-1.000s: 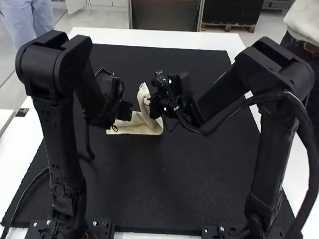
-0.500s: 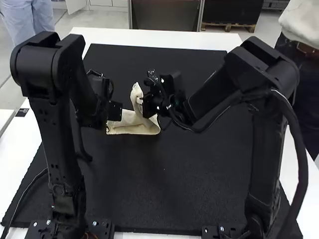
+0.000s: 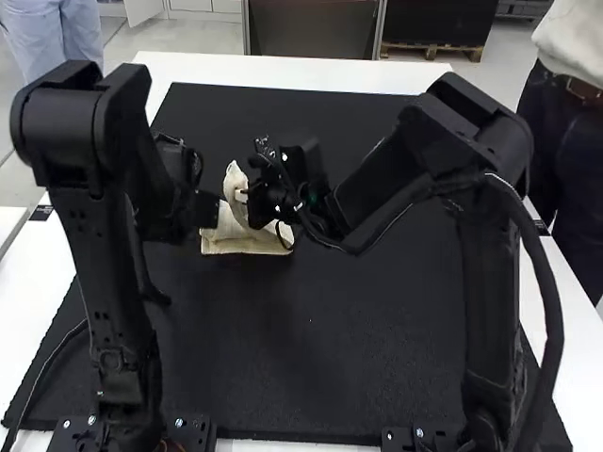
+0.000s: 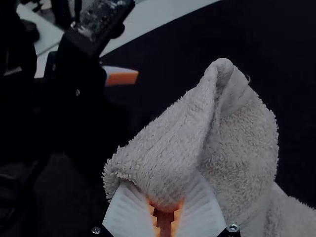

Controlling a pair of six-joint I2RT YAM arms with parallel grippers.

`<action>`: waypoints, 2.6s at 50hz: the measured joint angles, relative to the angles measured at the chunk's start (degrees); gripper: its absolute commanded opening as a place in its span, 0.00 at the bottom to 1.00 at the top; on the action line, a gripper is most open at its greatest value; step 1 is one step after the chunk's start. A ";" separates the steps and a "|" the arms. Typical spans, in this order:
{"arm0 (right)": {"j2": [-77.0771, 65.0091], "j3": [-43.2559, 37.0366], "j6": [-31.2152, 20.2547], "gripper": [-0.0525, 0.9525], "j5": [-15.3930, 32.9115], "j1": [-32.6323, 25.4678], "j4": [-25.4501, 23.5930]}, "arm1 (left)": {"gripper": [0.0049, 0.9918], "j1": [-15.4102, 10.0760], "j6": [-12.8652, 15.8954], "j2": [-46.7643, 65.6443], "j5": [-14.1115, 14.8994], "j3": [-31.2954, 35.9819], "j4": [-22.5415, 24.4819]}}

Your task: Fold the towel.

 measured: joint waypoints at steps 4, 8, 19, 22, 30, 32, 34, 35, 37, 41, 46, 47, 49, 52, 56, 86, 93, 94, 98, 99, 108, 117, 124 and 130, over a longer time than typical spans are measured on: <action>1.07 0.07 0.02 0.12 -0.22 0.00 0.90 | 0.95 2.67 0.85 -1.51 0.09 0.00 0.42; 1.97 0.07 0.04 0.12 -0.39 0.02 1.66 | 0.95 4.90 1.84 -2.64 0.22 0.00 0.46; 4.24 0.17 0.02 0.12 -1.27 0.00 2.99 | 0.95 6.16 3.23 -3.17 0.48 0.00 0.66; 4.87 0.74 0.04 0.12 -1.46 0.00 2.99 | 0.95 6.16 3.43 -3.17 0.48 0.00 0.66; 6.05 3.93 0.04 0.12 -1.70 0.00 2.95 | 0.95 6.16 3.61 -3.17 0.70 0.00 0.68; 6.14 4.90 0.04 0.12 -1.79 0.00 2.89 | 0.95 6.16 3.61 -3.17 0.74 0.00 0.68; 6.27 5.99 0.02 0.12 -1.92 -0.02 2.78 | 0.95 6.14 3.61 -3.17 0.87 0.00 0.70; 6.34 6.45 0.02 0.12 -1.95 -0.07 2.67 | 0.95 6.16 3.61 -3.17 0.90 0.00 0.70; 6.38 7.30 0.02 0.12 -2.08 -0.11 2.45 | 0.95 6.14 3.61 -3.17 0.90 0.00 0.70; 6.91 8.92 0.02 0.12 -2.40 -0.35 2.25 | 0.95 6.14 3.61 -3.17 0.92 0.00 0.74; 8.26 10.10 0.00 0.12 -2.60 -0.70 2.10 | 0.95 6.16 3.61 -3.17 0.94 0.00 0.98; 8.46 10.12 0.00 0.12 -2.60 -0.74 2.05 | 0.95 6.16 3.63 -3.17 0.96 0.00 1.05; 8.92 10.10 0.02 0.12 -2.64 -0.85 1.97 | 0.95 6.16 3.76 -3.17 1.11 0.00 1.14; 9.64 10.10 0.02 0.12 -2.82 -0.87 1.97 | 0.95 6.16 3.80 -3.17 1.25 0.00 1.14; 10.49 10.12 0.04 0.12 -2.86 -0.87 2.05 | 0.95 6.16 3.98 -3.17 1.42 0.00 1.01; 16.83 12.11 1.36 0.16 -3.26 -0.85 4.22 | 0.95 6.16 4.02 -3.17 2.25 0.00 0.63; 16.85 13.31 1.44 0.33 -3.23 -0.87 4.22 | 0.95 6.16 4.02 -3.17 2.49 0.00 0.63; 16.85 13.49 1.44 0.34 -3.26 -0.85 4.20 | 0.95 6.16 4.02 -3.17 2.58 0.00 0.63; 16.85 13.90 1.49 0.35 -3.26 -0.87 4.22 | 0.95 6.16 4.02 -3.17 2.67 0.00 0.63; 16.85 13.92 1.49 0.35 -3.23 -0.85 4.26 | 0.95 6.16 4.02 -3.17 2.71 0.00 0.63; 17.66 14.10 1.51 0.36 -3.26 -0.85 4.33 | 0.95 6.14 4.02 -3.17 3.04 0.00 0.66; 18.78 14.10 1.51 0.43 -3.26 -0.85 4.22 | 0.95 6.16 4.02 -3.17 3.08 0.00 0.68; 18.78 14.10 1.51 0.59 -3.26 -0.85 4.17 | 0.95 6.14 4.02 -3.17 3.08 0.00 0.68; 18.78 14.10 1.53 0.62 -3.26 -0.85 3.82 | 0.95 6.14 4.11 -3.17 3.08 0.00 0.68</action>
